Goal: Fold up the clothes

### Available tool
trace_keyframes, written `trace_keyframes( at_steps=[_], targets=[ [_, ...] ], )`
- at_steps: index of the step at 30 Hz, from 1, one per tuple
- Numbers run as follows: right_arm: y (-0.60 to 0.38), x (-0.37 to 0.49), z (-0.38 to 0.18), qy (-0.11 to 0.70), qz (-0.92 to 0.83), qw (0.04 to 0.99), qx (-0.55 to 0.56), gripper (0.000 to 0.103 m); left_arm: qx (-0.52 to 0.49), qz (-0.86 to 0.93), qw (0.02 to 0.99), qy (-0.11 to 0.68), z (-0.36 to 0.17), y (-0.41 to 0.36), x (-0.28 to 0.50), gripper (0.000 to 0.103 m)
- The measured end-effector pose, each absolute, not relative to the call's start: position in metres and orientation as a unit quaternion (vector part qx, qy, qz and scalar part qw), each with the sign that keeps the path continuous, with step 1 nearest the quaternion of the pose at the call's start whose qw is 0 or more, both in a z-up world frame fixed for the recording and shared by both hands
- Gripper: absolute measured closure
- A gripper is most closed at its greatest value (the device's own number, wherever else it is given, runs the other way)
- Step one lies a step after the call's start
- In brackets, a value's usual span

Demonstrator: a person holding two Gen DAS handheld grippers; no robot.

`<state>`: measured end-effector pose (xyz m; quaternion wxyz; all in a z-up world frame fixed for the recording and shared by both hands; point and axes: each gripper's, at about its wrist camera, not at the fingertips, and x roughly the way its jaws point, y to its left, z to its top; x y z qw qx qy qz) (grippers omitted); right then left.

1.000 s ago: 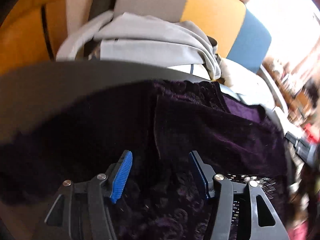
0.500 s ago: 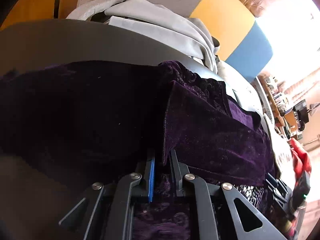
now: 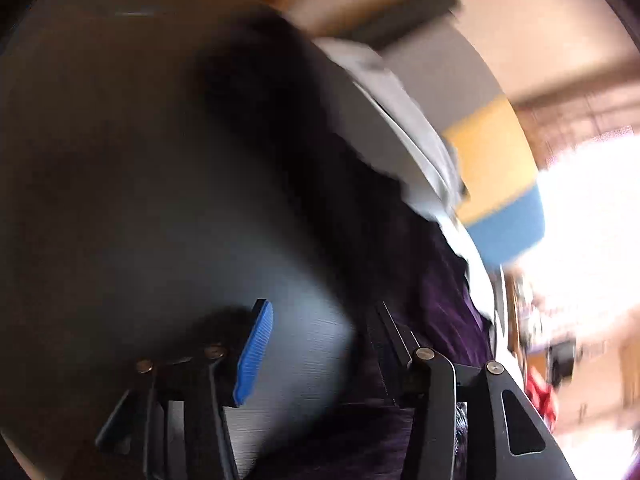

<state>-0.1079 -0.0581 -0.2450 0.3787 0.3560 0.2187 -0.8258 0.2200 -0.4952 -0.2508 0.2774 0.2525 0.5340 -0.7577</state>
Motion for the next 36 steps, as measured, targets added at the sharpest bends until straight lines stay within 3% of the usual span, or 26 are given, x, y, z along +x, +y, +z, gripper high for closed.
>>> trace_keyframes(
  at_steps=[2,7,12,13,15,19,20,22,23,30,33,36],
  targets=[
    [-0.06,-0.106,-0.247,0.235,-0.842,0.341,0.345,0.035,0.229,-0.746,0.306,0.545,-0.249,-0.514,0.252,0.053],
    [-0.065,-0.111,-0.249,0.236,-0.848,0.325,0.346,0.031,0.163,-0.739,0.286,0.588,-0.239,-0.557,0.285,0.052],
    [-0.063,-0.11,-0.25,0.232,-0.85,0.317,0.35,0.025,0.17,-0.75,0.238,0.594,-0.228,-0.58,0.227,0.049],
    [-0.062,-0.107,-0.251,0.233,-0.852,0.315,0.349,0.022,0.173,-0.75,0.233,0.595,-0.225,-0.587,0.214,0.047],
    [-0.062,-0.108,-0.251,0.234,-0.854,0.308,0.349,0.019,0.18,-0.749,0.245,0.588,-0.219,-0.603,0.193,0.026],
    [-0.061,-0.108,-0.251,0.233,-0.855,0.305,0.349,0.018,0.186,-0.726,0.268,0.606,-0.222,-0.654,0.168,0.024],
    [-0.059,-0.107,-0.251,0.233,-0.855,0.306,0.349,0.018,0.195,-0.715,0.295,0.603,-0.221,-0.665,0.167,0.029],
    [-0.057,-0.108,-0.252,0.231,-0.854,0.307,0.35,0.018,0.215,-0.709,0.317,0.592,-0.222,-0.673,0.159,0.064],
    [-0.057,-0.108,-0.252,0.229,-0.854,0.308,0.351,0.018,0.225,-0.709,0.324,0.585,-0.222,-0.675,0.156,0.098],
    [-0.056,-0.109,-0.252,0.226,-0.854,0.309,0.352,0.018,0.17,-0.851,0.245,0.433,-0.141,-0.601,0.146,0.097],
    [-0.055,-0.109,-0.252,0.227,-0.855,0.308,0.351,0.018,0.176,-0.903,0.172,0.351,-0.108,-0.533,0.119,0.097],
    [-0.057,-0.108,-0.252,0.229,-0.856,0.307,0.348,0.018,0.216,-0.928,0.106,0.285,-0.108,-0.462,0.081,0.096]
  ],
)
